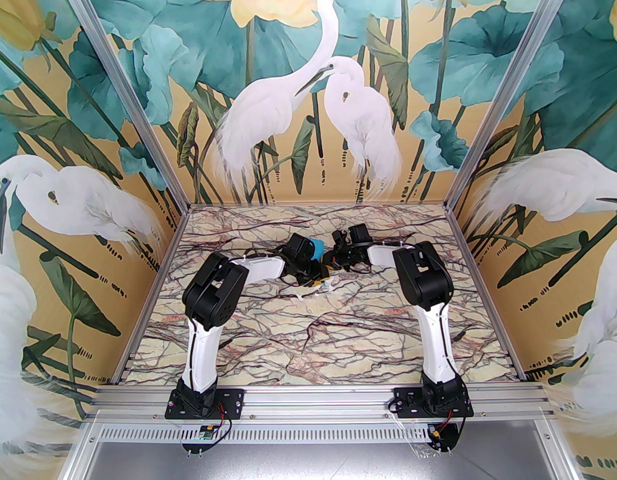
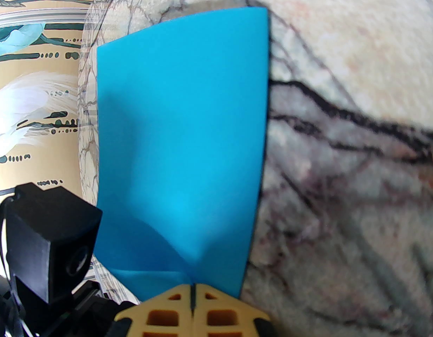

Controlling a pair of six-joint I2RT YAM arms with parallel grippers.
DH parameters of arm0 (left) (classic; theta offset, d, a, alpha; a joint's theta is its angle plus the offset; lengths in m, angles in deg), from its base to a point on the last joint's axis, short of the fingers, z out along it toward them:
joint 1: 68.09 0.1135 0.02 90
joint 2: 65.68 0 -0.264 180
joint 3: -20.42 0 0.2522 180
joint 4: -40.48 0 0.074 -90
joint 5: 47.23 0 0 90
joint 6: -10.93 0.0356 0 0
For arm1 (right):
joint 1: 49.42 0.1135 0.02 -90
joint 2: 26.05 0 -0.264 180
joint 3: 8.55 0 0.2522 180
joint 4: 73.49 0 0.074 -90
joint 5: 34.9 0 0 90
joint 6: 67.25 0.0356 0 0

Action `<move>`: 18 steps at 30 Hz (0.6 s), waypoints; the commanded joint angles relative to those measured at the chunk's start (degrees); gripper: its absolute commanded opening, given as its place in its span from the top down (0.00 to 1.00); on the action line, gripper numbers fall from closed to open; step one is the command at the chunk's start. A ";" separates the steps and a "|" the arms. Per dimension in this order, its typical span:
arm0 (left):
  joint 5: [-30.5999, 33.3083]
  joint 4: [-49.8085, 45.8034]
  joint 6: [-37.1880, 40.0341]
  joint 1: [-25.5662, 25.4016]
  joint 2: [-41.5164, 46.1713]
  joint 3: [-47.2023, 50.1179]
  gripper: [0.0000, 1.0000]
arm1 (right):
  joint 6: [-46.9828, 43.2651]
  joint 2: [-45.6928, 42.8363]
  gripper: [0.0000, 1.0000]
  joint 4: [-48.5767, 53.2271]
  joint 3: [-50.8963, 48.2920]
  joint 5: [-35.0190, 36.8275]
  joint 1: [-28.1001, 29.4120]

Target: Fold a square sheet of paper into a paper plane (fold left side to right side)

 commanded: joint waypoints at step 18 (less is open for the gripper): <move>-3.06 6.31 -0.48 6.67 4.23 1.23 0.65 | -1.57 0.95 1.00 1.35 0.27 3.25 -0.14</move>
